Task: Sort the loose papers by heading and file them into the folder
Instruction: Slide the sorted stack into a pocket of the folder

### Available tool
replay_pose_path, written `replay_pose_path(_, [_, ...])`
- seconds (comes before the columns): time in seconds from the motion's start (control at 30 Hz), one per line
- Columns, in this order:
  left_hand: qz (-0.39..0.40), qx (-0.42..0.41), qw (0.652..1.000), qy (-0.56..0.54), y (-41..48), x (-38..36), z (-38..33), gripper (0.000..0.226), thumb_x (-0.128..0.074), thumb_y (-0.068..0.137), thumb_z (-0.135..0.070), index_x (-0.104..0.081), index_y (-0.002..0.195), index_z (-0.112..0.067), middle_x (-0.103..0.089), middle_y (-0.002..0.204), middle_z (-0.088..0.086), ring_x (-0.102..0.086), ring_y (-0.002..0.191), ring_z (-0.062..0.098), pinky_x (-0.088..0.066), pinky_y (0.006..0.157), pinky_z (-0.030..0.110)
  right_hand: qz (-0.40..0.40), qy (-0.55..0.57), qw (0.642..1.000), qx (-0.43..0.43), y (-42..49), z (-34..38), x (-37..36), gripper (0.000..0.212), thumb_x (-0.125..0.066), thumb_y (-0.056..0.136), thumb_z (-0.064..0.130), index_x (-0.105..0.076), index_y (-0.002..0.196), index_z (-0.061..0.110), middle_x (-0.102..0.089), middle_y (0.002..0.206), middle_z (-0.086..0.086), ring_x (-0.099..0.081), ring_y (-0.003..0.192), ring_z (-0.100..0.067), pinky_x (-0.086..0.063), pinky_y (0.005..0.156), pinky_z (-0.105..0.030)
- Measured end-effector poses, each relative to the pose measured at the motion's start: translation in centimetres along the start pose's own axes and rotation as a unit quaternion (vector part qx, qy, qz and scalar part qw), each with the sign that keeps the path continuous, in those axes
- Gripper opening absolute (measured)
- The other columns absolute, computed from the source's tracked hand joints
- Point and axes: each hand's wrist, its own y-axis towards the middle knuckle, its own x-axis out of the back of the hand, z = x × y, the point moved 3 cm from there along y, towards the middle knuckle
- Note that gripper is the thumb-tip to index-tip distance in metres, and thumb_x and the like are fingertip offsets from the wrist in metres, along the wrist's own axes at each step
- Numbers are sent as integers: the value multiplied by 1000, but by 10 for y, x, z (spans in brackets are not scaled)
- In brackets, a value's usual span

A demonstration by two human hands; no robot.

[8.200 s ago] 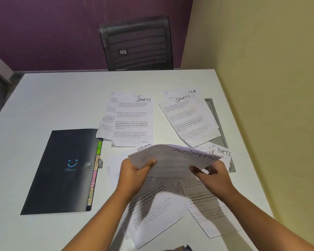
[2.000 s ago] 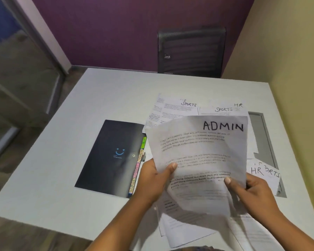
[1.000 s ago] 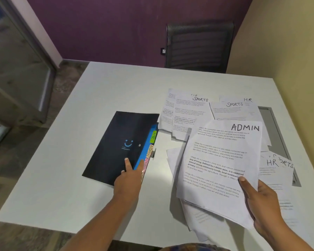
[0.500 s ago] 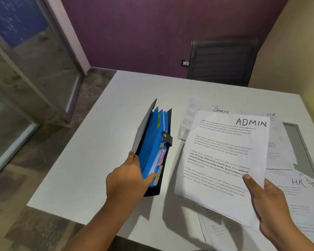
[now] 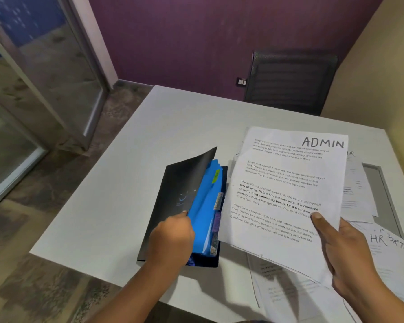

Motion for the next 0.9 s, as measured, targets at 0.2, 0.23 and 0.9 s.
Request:
replay_pose_path(0.2, [-38, -24, 998, -47, -2, 13, -17, 37, -75, 51, 13, -46, 54, -11, -35, 46, 3, -32, 33, 20, -27, 32, 23, 25, -21, 999, -5, 2, -2, -8, 21, -59, 97, 15, -71, 114, 11, -78, 103, -6, -75, 94, -26, -53, 94, -47])
replay_pose_path(0.23, [-46, -35, 997, -50, -2, 15, -21, 36, -74, 54, 12, -46, 55, -10, -34, 47, 3, -30, 33, 18, -25, 32, 21, 35, -35, 999, -2, 4, -2, -11, 19, -59, 98, 15, -72, 111, 12, -78, 102, -5, -75, 94, -26, -54, 93, -47])
replay_pose_path(0.9, [-5, -4, 991, -132, -8, 12, -49, 26, -76, 80, -12, -51, 73, -16, -69, 74, 2, -60, 50, 17, -53, 40, 24, 76, -434, 877, 191, 20, 19, -58, 23, -56, 96, 22, -68, 77, 22, -66, 61, 6, -60, 56, -13, -41, 48, -26])
